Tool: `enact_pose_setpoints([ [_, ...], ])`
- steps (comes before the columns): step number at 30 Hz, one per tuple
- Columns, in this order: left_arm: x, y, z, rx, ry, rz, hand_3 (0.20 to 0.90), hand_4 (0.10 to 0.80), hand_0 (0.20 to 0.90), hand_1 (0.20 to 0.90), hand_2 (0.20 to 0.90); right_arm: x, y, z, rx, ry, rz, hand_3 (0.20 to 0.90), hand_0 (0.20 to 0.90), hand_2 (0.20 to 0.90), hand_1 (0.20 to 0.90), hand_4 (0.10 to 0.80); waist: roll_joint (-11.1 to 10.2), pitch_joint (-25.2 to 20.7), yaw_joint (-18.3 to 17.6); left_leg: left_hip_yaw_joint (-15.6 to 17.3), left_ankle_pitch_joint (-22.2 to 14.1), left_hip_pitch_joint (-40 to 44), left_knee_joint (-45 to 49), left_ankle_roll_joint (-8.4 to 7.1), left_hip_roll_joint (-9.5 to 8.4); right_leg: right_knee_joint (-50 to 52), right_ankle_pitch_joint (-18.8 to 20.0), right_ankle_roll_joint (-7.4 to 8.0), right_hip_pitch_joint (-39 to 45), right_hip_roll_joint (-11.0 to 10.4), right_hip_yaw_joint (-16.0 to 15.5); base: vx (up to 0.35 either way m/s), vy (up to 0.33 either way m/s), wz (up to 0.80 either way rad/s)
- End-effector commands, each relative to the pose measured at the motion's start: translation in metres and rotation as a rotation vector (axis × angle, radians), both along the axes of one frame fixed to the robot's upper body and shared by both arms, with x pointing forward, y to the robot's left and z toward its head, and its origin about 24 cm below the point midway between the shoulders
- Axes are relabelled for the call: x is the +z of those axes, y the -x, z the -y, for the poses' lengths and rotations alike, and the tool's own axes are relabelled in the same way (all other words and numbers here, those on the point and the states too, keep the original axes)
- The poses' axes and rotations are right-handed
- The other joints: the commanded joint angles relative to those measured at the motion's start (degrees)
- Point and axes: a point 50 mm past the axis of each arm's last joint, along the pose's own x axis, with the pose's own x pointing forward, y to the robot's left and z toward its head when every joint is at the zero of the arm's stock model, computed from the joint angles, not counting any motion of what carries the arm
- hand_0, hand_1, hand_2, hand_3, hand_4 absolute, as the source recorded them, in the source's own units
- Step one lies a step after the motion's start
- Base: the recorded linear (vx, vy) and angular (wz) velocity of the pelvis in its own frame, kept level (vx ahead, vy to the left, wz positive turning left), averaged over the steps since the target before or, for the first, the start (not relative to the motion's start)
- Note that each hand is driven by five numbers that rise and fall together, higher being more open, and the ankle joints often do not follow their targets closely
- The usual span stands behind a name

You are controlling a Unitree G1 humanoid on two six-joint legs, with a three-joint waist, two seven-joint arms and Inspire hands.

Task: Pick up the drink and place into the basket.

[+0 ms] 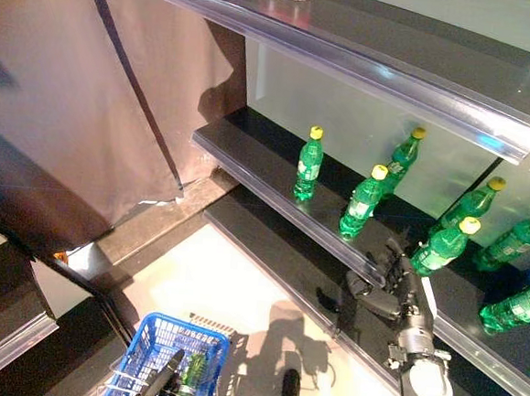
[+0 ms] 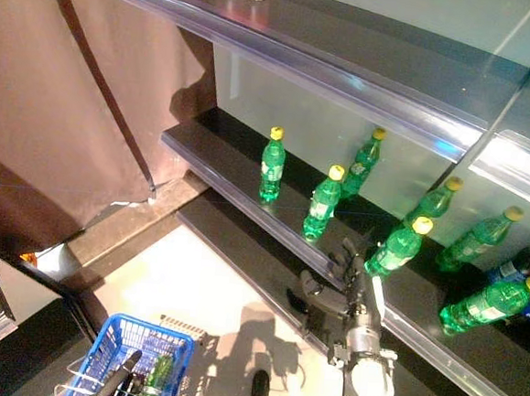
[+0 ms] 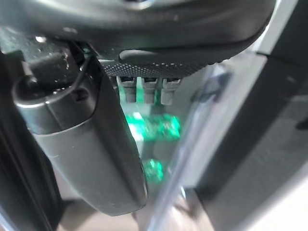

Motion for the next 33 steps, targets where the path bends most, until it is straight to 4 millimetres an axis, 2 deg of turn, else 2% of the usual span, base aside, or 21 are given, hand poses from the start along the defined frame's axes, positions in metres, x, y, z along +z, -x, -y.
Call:
enact_pose_setpoints([
  [1,0.037,-0.052,-0.042,-0.019,-0.207,0.308,0.200,0.100,0.300,0.300,0.300,0.065,-0.011,0.008,-0.017,0.108,0.355,0.900,0.900,0.900,0.900,0.800,0.4,-2.4,-1.6,-0.3,-3.7,-2.1,3.6,0.09,-0.47,1.0,-8.2,5.14,4.5,-0.5,4.6,-0.004,0.013,-0.15],
  [9,0.038,-0.053,-0.042,-0.044,-0.213,0.305,0.200,0.100,0.300,0.300,0.300,0.063,-0.003,0.016,-0.092,0.124,0.357,0.900,0.900,0.900,0.900,0.800,0.3,-1.9,-2.5,0.3,-5.0,-2.2,5.4,0.91,-0.99,1.3,-8.0,5.54,4.3,-0.6,6.5,0.020,0.009,-0.15],
  [15,0.039,-0.057,-0.042,-0.061,-0.219,0.311,0.200,0.100,0.300,0.300,0.300,0.064,0.000,0.020,-0.151,0.107,0.386,0.900,0.900,0.900,0.900,0.800,0.3,0.3,-3.6,1.0,-6.7,-3.9,8.6,1.94,-1.34,2.9,-7.6,6.02,1.8,-1.1,8.7,0.005,-0.003,-0.14],
  [20,0.049,-0.078,-0.040,-0.066,-0.222,0.378,0.200,0.100,0.300,0.300,0.300,0.075,-0.011,0.018,-0.145,0.107,0.447,0.900,0.900,0.900,0.900,0.800,0.3,4.3,-4.4,1.7,-8.8,-8.1,14.5,2.50,-1.03,6.5,-8.0,5.95,-2.5,-2.3,9.0,-0.113,-0.008,-0.22],
  [21,0.056,-0.093,-0.038,-0.071,-0.225,0.421,0.200,0.100,0.300,0.300,0.300,0.083,-0.018,0.016,-0.142,0.113,0.490,0.900,0.900,0.900,0.900,0.800,0.1,6.7,-4.8,1.6,-9.3,-10.6,17.3,2.60,-0.82,8.6,-8.2,5.73,-4.7,-2.7,9.2,-0.181,-0.014,-0.15],
  [23,0.066,-0.110,-0.034,-0.076,-0.231,0.478,0.200,0.100,0.300,0.300,0.300,0.093,-0.026,0.014,-0.143,0.107,0.547,0.900,0.900,0.900,0.900,0.800,-0.1,9.7,-5.2,1.3,-10.1,-14.1,21.4,2.73,-0.54,11.5,-8.5,5.30,-7.9,-3.1,9.6,-0.214,-0.031,-0.20],
  [26,0.077,-0.127,-0.030,-0.086,-0.238,0.539,0.200,0.100,0.300,0.300,0.300,0.106,-0.032,0.014,-0.150,0.107,0.616,0.900,0.900,0.900,0.900,0.800,0.1,12.9,-5.6,0.7,-10.6,-18.6,26.0,2.79,-0.32,14.7,-8.8,4.70,-11.8,-3.3,9.9,-0.120,-0.030,-0.09],
  [29,0.084,-0.137,-0.025,-0.095,-0.238,0.577,0.200,0.100,0.300,0.300,0.300,0.116,-0.035,0.014,-0.156,0.121,0.661,0.900,0.900,0.900,0.900,0.800,0.6,14.7,-5.8,0.3,-10.6,-21.1,27.9,2.83,-0.41,16.2,-9.0,4.27,-14.1,-3.2,9.9,-0.072,-0.009,-0.02],
  [30,0.087,-0.142,-0.020,-0.102,-0.233,0.607,0.200,0.100,0.300,0.300,0.300,0.125,-0.038,0.015,-0.162,0.137,0.699,0.900,0.900,0.900,0.900,0.800,1.1,16.0,-5.8,0.1,-10.3,-22.8,29.1,2.75,-0.48,17.3,-9.3,3.94,-15.7,-3.2,9.9,-0.073,0.015,-0.02],
  [33,0.090,-0.145,-0.018,-0.104,-0.226,0.636,0.200,0.100,0.300,0.300,0.300,0.135,-0.038,0.017,-0.168,0.156,0.745,0.900,0.900,0.900,0.900,0.800,1.7,17.2,-5.8,-0.1,-10.0,-25.0,30.5,2.70,-0.46,18.4,-9.7,3.50,-17.5,-3.0,9.7,-0.046,0.013,-0.08],
])
